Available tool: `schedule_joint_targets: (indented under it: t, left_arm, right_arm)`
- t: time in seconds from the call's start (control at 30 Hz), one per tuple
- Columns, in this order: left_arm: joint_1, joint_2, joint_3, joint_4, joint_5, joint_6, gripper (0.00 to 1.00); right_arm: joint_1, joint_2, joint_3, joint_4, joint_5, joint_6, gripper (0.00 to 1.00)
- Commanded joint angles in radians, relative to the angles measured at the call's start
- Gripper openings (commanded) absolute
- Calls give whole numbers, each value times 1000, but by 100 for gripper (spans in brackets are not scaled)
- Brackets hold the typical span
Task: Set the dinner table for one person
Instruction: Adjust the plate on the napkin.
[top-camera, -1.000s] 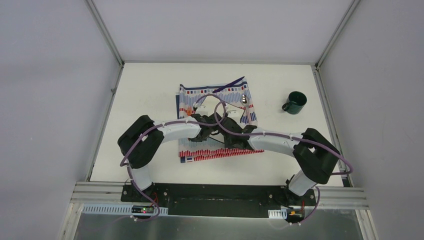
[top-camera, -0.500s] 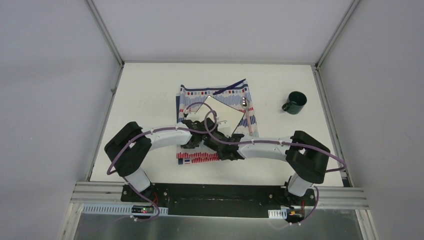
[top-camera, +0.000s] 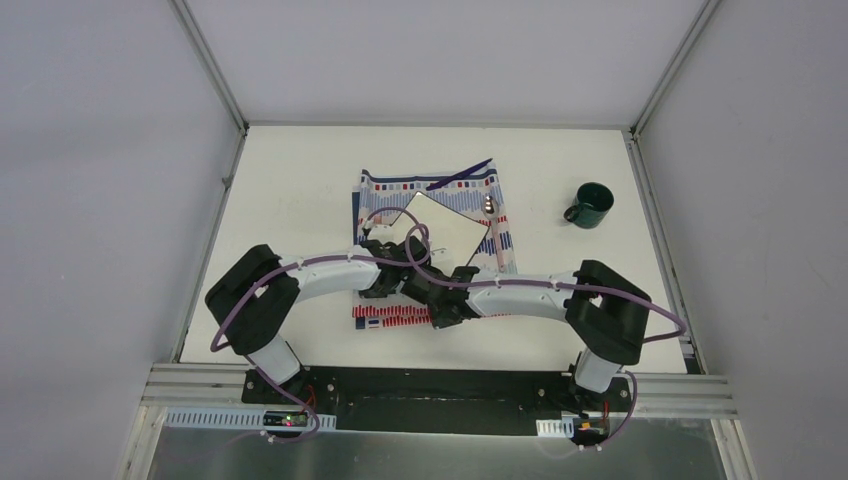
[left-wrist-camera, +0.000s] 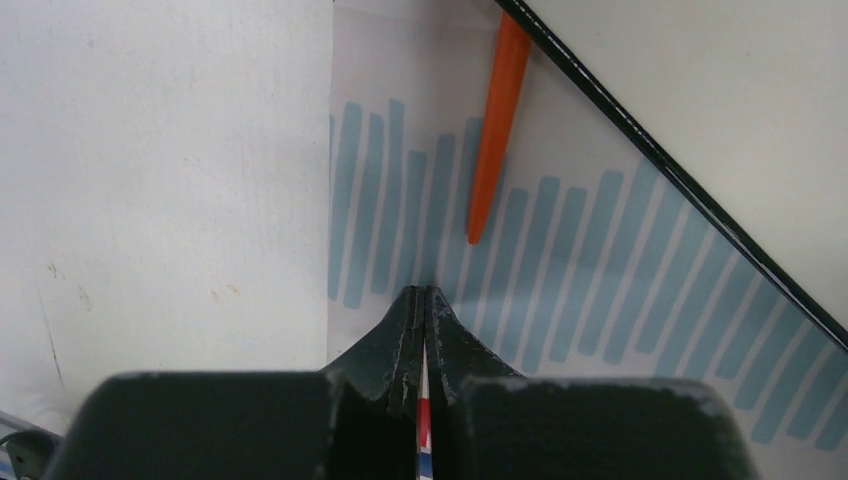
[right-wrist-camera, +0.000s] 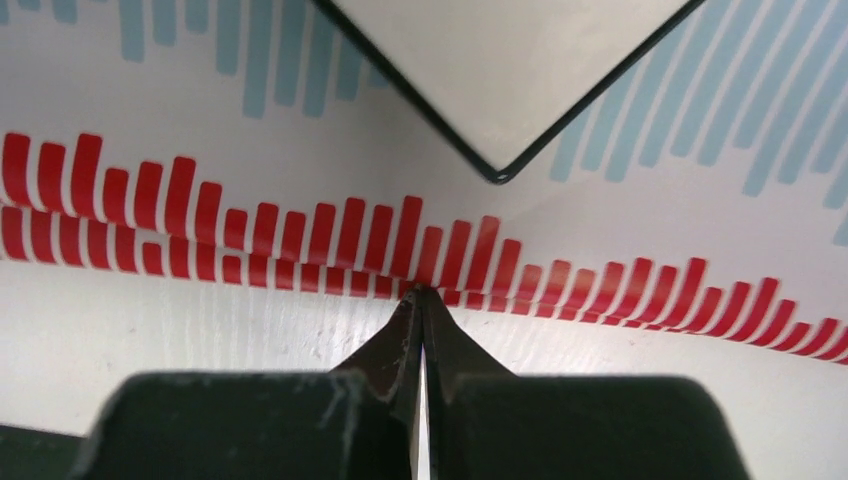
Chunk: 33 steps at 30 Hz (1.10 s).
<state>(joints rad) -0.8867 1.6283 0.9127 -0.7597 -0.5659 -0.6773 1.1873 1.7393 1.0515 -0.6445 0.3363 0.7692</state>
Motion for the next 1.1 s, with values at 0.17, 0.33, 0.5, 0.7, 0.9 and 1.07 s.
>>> schedule_joint_targets:
  t: [0.17, 0.33, 0.5, 0.7, 0.9, 1.07]
  left_arm:
    - [-93, -50, 8, 69, -13, -1, 0]
    - [-94, -82, 10, 55, -21, 1, 0]
    - [-99, -107, 69, 6, -19, 21, 0]
    - [-121, -125, 247, -166, -112, 45, 0]
    - [-117, -178, 424, -169, -132, 142, 6]
    - [-76, -132, 554, -164, -143, 209, 16]
  right_arm:
    - [45, 194, 120, 103, -209, -70, 0]
    - [47, 183, 151, 77, -175, -82, 0]
    - [47, 140, 183, 14, -112, -103, 0]
    - [45, -3, 231, -84, -5, -138, 0]
    - [-23, -164, 286, -165, 126, -205, 10]
    - [-192, -265, 290, -127, 145, -266, 14]
